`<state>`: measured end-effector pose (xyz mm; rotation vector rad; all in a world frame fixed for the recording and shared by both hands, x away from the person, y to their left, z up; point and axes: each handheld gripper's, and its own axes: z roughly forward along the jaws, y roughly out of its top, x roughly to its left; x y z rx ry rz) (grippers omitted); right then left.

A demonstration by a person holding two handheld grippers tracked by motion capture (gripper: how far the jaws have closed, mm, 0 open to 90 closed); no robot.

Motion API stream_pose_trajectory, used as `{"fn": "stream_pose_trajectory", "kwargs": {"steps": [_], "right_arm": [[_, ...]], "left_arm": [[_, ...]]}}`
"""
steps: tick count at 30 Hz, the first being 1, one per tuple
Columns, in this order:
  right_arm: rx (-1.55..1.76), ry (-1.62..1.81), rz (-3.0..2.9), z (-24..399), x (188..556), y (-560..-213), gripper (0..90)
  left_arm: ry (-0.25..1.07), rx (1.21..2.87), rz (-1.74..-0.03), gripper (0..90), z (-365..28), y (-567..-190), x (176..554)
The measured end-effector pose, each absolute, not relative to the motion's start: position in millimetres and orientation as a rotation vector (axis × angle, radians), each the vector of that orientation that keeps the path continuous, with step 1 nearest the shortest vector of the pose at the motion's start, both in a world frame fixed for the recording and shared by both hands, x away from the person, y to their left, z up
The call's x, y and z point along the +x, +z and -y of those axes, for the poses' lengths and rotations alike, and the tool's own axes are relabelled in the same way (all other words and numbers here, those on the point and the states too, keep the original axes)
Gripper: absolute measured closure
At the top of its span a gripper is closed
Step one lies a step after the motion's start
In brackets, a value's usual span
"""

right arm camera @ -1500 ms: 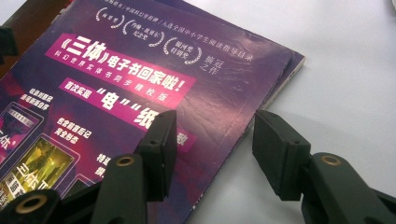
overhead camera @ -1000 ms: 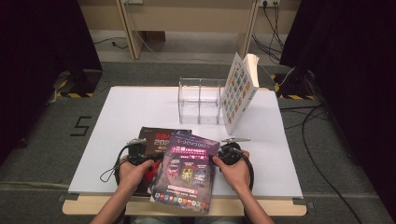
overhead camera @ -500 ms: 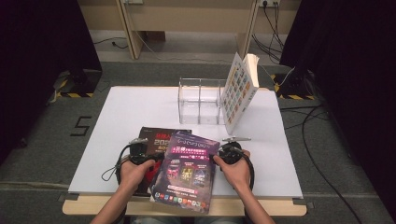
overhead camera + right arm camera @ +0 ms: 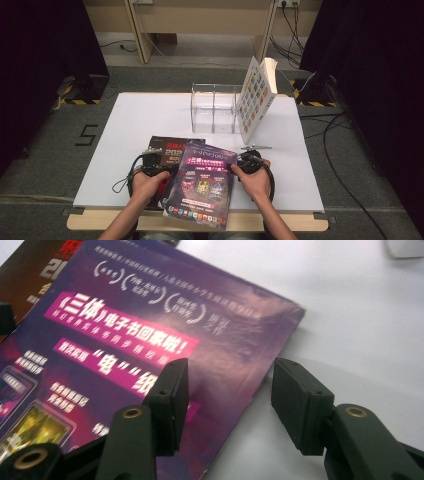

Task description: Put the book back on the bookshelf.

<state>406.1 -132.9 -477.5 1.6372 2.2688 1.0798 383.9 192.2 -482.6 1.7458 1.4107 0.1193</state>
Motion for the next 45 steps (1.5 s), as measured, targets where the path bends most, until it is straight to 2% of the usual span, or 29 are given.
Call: {"fn": "stream_pose_trajectory", "kwargs": {"steps": [21, 39, 45], "right_arm": [[1.733, 1.112, -2.257, 143, 435, -479, 47.4], [1.776, 1.137, -2.257, 140, 446, -479, 46.3], [1.765, 1.156, -2.243, 142, 445, -481, 50.9]], "left_arm": [[0.113, 1.742, -1.420, 89.5, -192, -482, 384], [0.120, 1.749, -1.418, 89.5, -190, -483, 385], [0.121, 1.744, -1.420, 89.5, -190, -483, 384]]}}
